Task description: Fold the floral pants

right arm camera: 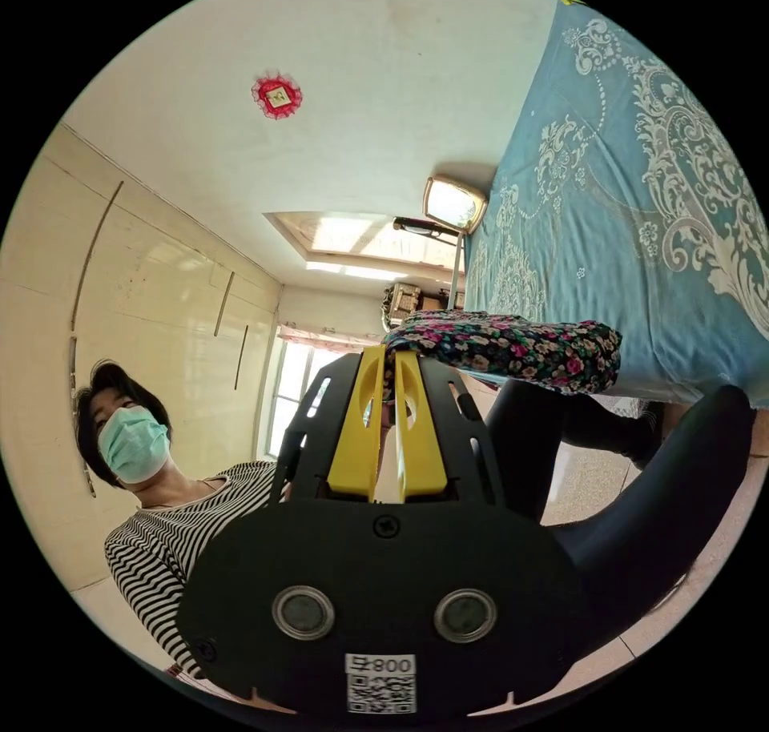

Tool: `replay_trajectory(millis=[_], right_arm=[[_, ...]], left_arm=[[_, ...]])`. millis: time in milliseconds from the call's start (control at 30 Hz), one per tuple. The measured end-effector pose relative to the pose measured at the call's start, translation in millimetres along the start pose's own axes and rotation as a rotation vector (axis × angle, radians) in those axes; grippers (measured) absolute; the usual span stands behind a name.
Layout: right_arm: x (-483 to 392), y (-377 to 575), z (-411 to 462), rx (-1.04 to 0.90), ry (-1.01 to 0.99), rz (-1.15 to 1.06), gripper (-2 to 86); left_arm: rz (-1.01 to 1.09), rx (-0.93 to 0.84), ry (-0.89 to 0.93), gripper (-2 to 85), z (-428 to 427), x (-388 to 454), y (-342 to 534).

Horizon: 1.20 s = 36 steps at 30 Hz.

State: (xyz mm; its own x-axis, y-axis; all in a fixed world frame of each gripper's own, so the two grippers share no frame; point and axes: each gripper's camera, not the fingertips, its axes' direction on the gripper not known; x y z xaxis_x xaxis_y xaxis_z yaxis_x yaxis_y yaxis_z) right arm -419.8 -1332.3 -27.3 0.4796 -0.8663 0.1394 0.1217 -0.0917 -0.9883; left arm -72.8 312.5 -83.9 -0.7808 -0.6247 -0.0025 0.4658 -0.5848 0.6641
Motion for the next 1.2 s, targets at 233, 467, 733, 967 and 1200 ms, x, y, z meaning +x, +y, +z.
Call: replay_trajectory(millis=[233,467,733,967,1200], right_arm=[[-29.7,47.0,-149.7,0.178,0.015,-0.048,1.8],[-158.0,19.1,-339.8,0.331,0.235,-0.333,1.8],[-281.6,40.4,-526.5,0.578,0.581,-0.512,1.9],[-145.3,81.2,-640.7,0.682,0.612,-0.113,2.0],[-83.1,110.7,-683.0,0.711,0.480,-0.043,1.9]], left_arm=[[0.022,-0.211,-0.013,3.6,176.7,93.8,-79.8],[0.223,-0.457,0.108,3.8,453.3,251.5,-186.8],[0.433,-0.649,0.198,3.7,735.4,401.2,-232.6],[0.239,-0.860,-0.107,3.0,894.0,343.2,-244.8],[0.222,-0.864,-0.013,2.5,937.8,368.9,-266.5]])
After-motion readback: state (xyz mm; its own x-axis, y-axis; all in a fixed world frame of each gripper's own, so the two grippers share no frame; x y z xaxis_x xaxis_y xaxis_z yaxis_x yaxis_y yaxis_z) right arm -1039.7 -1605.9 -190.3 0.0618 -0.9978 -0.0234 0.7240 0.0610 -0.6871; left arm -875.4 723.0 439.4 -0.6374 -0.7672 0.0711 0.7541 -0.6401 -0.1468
